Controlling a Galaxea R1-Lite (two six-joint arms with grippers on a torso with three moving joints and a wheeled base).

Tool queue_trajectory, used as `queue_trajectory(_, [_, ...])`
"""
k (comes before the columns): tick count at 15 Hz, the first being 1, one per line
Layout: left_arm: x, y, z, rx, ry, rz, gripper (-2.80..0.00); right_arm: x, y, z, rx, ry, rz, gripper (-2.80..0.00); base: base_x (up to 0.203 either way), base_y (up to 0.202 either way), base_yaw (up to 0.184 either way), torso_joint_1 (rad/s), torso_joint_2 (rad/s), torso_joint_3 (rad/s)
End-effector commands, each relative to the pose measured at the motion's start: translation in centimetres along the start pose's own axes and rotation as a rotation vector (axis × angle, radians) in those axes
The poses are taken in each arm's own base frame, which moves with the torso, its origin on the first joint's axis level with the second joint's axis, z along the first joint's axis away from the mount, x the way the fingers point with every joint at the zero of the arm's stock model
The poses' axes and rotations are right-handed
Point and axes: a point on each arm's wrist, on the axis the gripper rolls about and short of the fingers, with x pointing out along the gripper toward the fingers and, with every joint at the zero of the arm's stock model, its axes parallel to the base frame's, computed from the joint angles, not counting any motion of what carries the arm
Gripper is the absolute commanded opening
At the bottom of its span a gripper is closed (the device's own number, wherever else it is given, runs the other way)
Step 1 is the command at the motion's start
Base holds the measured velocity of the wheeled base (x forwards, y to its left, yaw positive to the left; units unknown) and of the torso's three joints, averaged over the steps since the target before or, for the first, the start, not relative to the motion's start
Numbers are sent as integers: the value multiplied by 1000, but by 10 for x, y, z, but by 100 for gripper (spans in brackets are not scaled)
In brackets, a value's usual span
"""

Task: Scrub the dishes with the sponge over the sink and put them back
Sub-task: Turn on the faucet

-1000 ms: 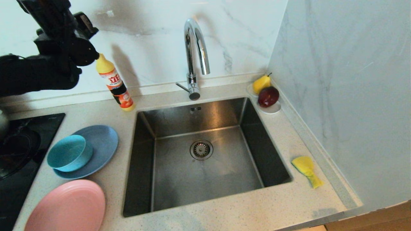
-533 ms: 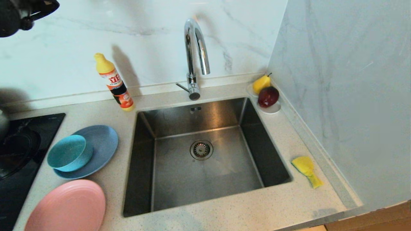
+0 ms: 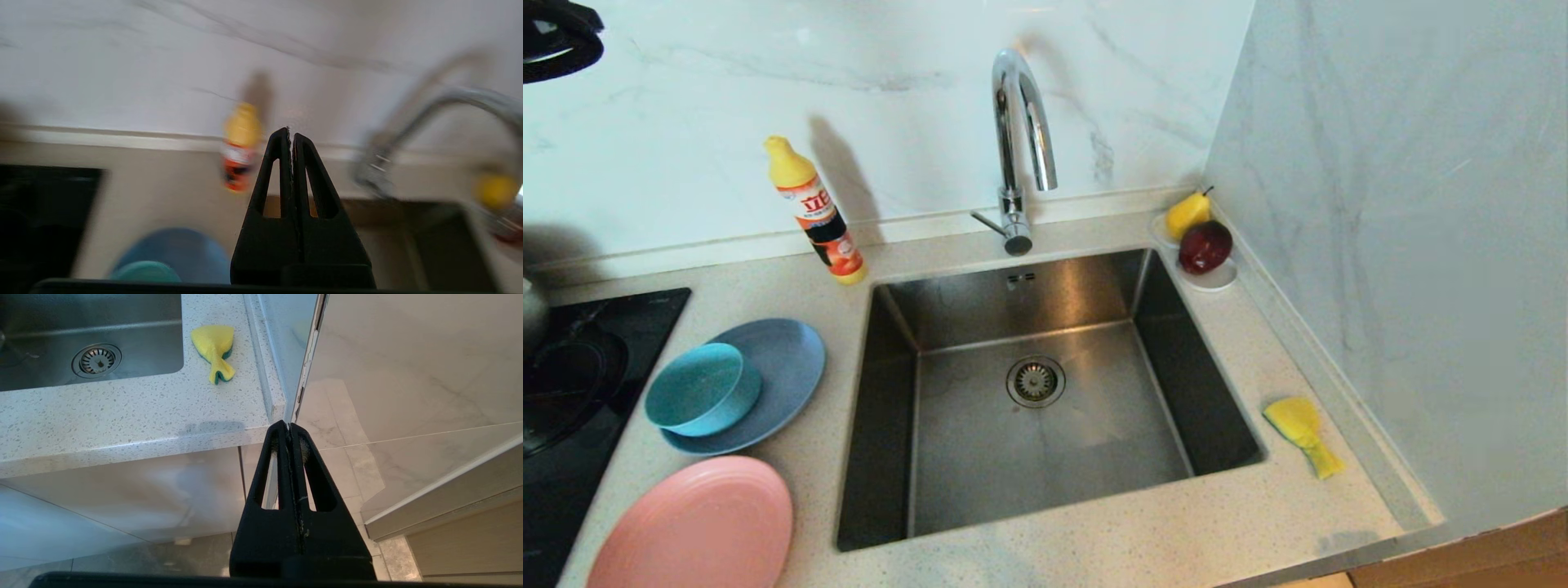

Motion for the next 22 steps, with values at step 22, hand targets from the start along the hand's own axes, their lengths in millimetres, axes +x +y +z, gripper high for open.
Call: queue_trajectory(22, [208, -79, -162, -222, 330, -425, -280, 0, 0, 0, 0, -1, 0, -280, 0, 0, 0, 0, 0, 0])
